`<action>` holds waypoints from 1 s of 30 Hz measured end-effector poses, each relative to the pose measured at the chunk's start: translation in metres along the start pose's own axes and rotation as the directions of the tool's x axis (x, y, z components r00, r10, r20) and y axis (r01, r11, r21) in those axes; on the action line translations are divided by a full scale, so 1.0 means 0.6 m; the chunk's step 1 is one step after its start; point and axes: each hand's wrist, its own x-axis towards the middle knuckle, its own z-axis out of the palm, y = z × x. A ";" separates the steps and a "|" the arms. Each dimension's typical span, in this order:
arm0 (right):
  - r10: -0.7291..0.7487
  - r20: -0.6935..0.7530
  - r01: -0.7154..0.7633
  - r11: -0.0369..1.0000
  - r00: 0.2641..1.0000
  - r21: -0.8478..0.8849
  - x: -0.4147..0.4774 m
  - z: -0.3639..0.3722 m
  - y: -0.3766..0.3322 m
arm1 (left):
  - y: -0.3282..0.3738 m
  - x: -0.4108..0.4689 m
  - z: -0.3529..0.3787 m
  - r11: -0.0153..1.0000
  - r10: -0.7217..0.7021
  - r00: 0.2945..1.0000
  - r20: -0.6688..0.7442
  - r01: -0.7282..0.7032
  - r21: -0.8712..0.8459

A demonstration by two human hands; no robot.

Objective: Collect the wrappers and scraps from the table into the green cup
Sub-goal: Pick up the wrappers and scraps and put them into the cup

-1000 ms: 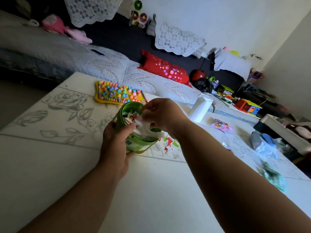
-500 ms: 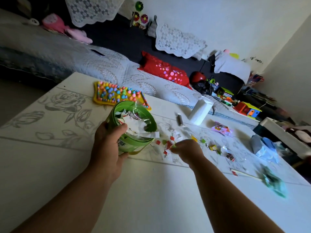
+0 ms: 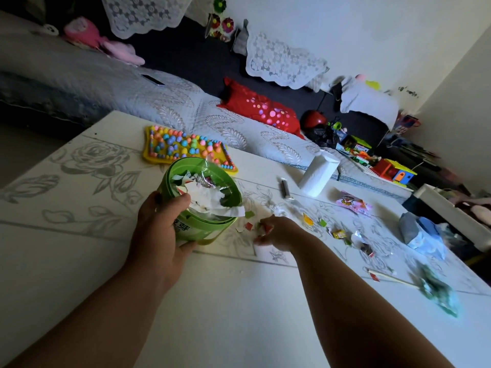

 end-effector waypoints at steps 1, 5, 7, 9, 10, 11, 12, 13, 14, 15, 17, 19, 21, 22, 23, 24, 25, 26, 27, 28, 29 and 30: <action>-0.028 -0.019 0.027 0.999 0.999 -0.033 0.003 -0.001 0.001 | 0.000 0.001 0.000 1.000 0.000 1.000 -0.003 0.000 -0.001; -0.021 -0.154 0.012 0.998 0.988 -0.062 0.004 0.007 0.001 | 0.001 0.001 0.001 1.000 -0.001 1.000 -0.014 0.001 -0.008; 0.028 -0.171 -0.038 0.998 0.985 -0.053 0.001 0.008 0.000 | 0.000 0.001 0.002 1.000 -0.002 1.000 -0.010 0.002 -0.014; 0.045 -0.199 -0.060 0.996 0.979 -0.070 0.001 0.011 0.000 | -0.001 0.000 0.003 1.000 -0.005 1.000 -0.006 0.005 -0.018; 0.060 -0.227 -0.075 0.995 0.972 -0.059 0.001 0.014 0.000 | -0.001 -0.001 0.004 1.000 -0.006 1.000 -0.004 0.006 -0.020; 0.073 -0.261 -0.088 0.995 0.963 -0.045 0.001 0.018 0.000 | -0.001 -0.002 0.005 1.000 -0.007 1.000 -0.005 0.007 -0.021; 0.080 -0.293 -0.095 0.995 0.953 -0.036 -0.001 0.022 0.001 | 0.000 -0.003 0.005 1.000 -0.007 1.000 -0.006 0.007 -0.022; 0.085 -0.319 -0.095 0.995 0.944 -0.017 -0.005 0.026 0.002 | 0.000 -0.004 0.006 1.000 -0.007 1.000 -0.011 0.007 -0.024; 0.091 -0.340 -0.089 0.996 0.936 0.021 -0.010 0.028 0.006 | 0.001 -0.005 0.006 1.000 -0.007 1.000 -0.013 0.006 -0.024; 0.109 -0.355 -0.086 0.993 0.928 0.081 -0.017 0.027 0.010 | 0.001 -0.006 0.006 1.000 -0.006 1.000 -0.013 0.006 -0.023; 0.180 -0.393 -0.089 0.967 0.902 0.238 -0.035 0.015 0.017 | 0.000 -0.008 0.006 1.000 -0.007 1.000 -0.007 0.007 -0.014; 0.267 -0.415 -0.067 0.897 0.870 0.436 -0.055 -0.007 0.020 | 0.000 -0.011 0.007 1.000 -0.009 1.000 0.000 0.009 -0.006; 0.304 -0.400 0.019 0.776 0.865 0.630 -0.077 -0.039 0.010 | 0.001 -0.014 0.009 1.000 -0.011 1.000 -0.001 0.011 -0.006; 0.293 -0.381 0.066 0.711 0.877 0.700 -0.089 -0.058 0.000 | 0.002 -0.016 0.010 1.000 -0.010 1.000 -0.002 0.010 -0.013; 0.261 -0.360 0.108 0.658 0.896 0.745 -0.102 -0.077 -0.013 | 0.003 -0.018 0.012 1.000 -0.006 1.000 0.001 0.006 -0.021; 0.214 -0.339 0.137 0.628 0.916 0.766 -0.116 -0.094 -0.028 | 0.003 -0.019 0.013 1.000 -0.001 1.000 0.003 0.001 -0.025; 0.157 -0.325 0.161 0.625 0.933 0.764 -0.127 -0.110 -0.045 | 0.004 -0.022 0.015 1.000 0.005 1.000 0.005 -0.005 -0.030; 0.100 -0.320 0.182 0.648 0.942 0.739 -0.137 -0.123 -0.062 | 0.005 -0.025 0.018 0.999 0.008 1.000 0.003 -0.008 -0.036; 0.048 -0.323 0.202 0.691 0.945 0.694 -0.145 -0.132 -0.080 | 0.005 -0.028 0.019 0.999 0.010 1.000 -0.001 -0.010 -0.043; -0.001 -0.332 0.223 0.743 0.943 0.631 -0.150 -0.138 -0.099 | 0.006 -0.031 0.021 0.999 0.009 1.000 -0.006 -0.009 -0.047; -0.049 -0.344 0.245 0.795 0.938 0.555 -0.153 -0.140 -0.117 | 0.006 -0.033 0.023 0.999 0.003 1.000 -0.007 -0.004 -0.047; -0.097 -0.355 0.267 0.842 0.930 0.468 -0.153 -0.139 -0.135 | 0.006 -0.035 0.023 0.999 -0.003 1.000 -0.007 0.003 -0.044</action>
